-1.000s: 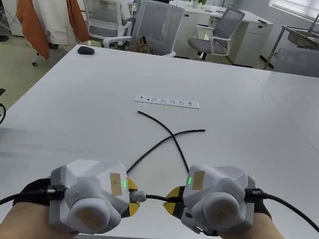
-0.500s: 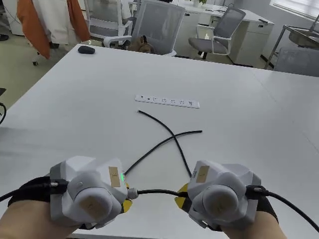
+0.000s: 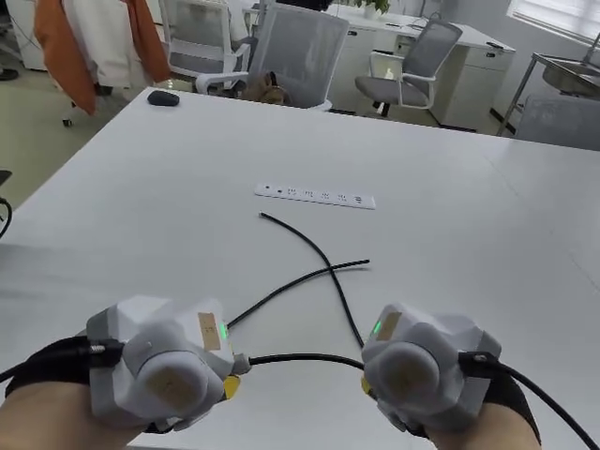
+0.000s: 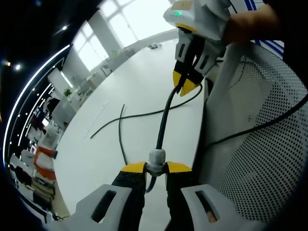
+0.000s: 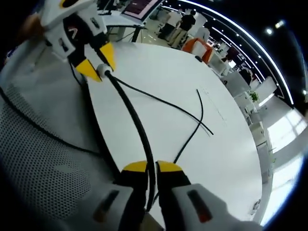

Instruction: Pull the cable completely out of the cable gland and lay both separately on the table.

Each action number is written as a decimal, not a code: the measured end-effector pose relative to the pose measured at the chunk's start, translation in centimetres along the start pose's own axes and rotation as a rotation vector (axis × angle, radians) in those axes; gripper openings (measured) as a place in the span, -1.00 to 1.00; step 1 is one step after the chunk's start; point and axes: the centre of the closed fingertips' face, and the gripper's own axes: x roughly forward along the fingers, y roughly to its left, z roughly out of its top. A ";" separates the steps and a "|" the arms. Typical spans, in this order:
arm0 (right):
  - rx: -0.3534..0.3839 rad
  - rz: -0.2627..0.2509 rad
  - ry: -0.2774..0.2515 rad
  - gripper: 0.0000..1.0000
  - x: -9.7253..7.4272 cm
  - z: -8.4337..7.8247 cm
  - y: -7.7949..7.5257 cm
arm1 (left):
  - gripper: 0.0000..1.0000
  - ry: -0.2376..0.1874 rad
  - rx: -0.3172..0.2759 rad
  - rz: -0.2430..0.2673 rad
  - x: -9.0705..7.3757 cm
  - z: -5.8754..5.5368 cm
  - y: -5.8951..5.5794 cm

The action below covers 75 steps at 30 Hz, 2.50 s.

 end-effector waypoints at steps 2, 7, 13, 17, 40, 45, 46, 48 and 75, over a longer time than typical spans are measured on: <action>-0.018 0.020 -0.035 -0.71 0.1 0.8 0.6 | -0.67 -0.004 0.002 -0.018 0.1 0.1 -0.5; -0.054 0.137 -0.189 -0.54 -0.2 4.0 3.1 | -0.67 -0.018 0.035 -0.028 0.2 0.6 -0.8; -0.103 0.178 -0.296 -0.56 -1.3 6.2 4.3 | -0.67 -0.050 0.064 -0.041 0.1 1.4 -1.3; -0.127 0.203 -0.350 -0.65 -1.8 7.1 5.0 | -0.67 -0.066 0.089 -0.055 0.1 1.8 -1.7; -0.165 0.142 -0.255 -0.97 -0.9 5.6 4.1 | -0.67 -0.069 0.079 -0.048 0.4 1.7 -1.5; -0.149 0.108 -0.172 -0.97 -0.3 4.0 3.3 | -0.67 -0.046 0.083 -0.039 0.3 1.3 -1.4; -0.134 0.100 -0.155 -0.97 -0.2 3.7 3.0 | -0.67 -0.040 0.085 -0.037 0.3 1.2 -1.4; -0.119 0.089 -0.141 -0.97 -0.1 3.3 2.6 | -0.67 -0.036 0.081 -0.035 0.3 1.1 -1.3; 0.029 0.430 -0.139 -0.48 -2.5 1.9 4.7 | -0.67 -0.035 0.029 -0.021 0.2 0.8 -0.4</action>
